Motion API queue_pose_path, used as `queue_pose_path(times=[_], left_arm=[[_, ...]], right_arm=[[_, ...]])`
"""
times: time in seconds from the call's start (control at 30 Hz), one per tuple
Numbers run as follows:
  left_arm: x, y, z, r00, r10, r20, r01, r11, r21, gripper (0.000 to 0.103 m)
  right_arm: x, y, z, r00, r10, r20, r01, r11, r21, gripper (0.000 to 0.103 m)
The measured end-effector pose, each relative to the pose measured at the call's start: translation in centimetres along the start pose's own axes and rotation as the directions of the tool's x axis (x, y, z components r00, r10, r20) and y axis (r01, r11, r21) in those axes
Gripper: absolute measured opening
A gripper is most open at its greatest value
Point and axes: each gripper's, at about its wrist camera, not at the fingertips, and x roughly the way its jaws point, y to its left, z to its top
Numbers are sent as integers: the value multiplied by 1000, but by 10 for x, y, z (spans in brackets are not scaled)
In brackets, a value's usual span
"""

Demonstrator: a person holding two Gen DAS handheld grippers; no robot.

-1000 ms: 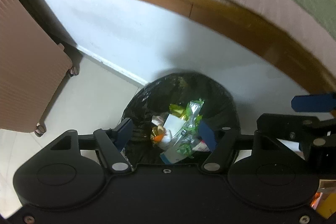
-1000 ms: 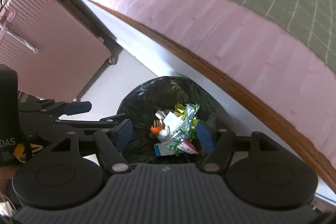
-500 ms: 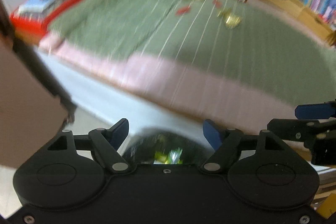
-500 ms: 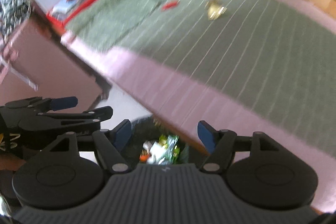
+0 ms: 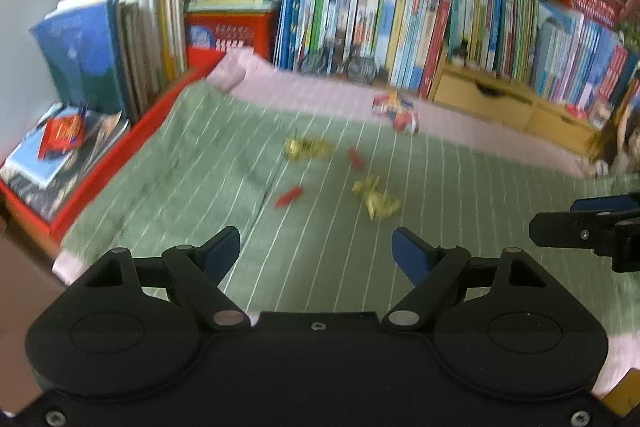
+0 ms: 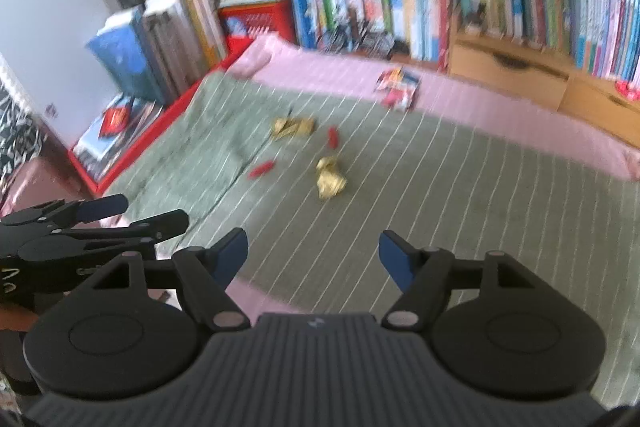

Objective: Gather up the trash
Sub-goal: 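Move both open grippers back over the bed, then grasp the colourful snack packet with the right gripper while the left grasps the gold candy wrapper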

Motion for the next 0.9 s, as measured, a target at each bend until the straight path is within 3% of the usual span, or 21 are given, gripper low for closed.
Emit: queue_pose_path(times=[0.23,0.43,0.7,0.9], left_arm=[[35,-17,54,999,1,36,0,1000,-29,85],[90,-19,73,999,29,-16,-30,997,-77,85],[169,-10,92,992,67,-106,-83,984,-157,85],[230,1,105,984,86,-159,-117,973,-197,85]], right_arm=[[14,-43,52,998,-19,63,17,999,32,83],[46,-82,85,999,-28,46,25,998,64,84],[116,-121,132,996,8,-86,-1,997,80,86],[187,-147,167,972,51,-230,-20,990,136,87]])
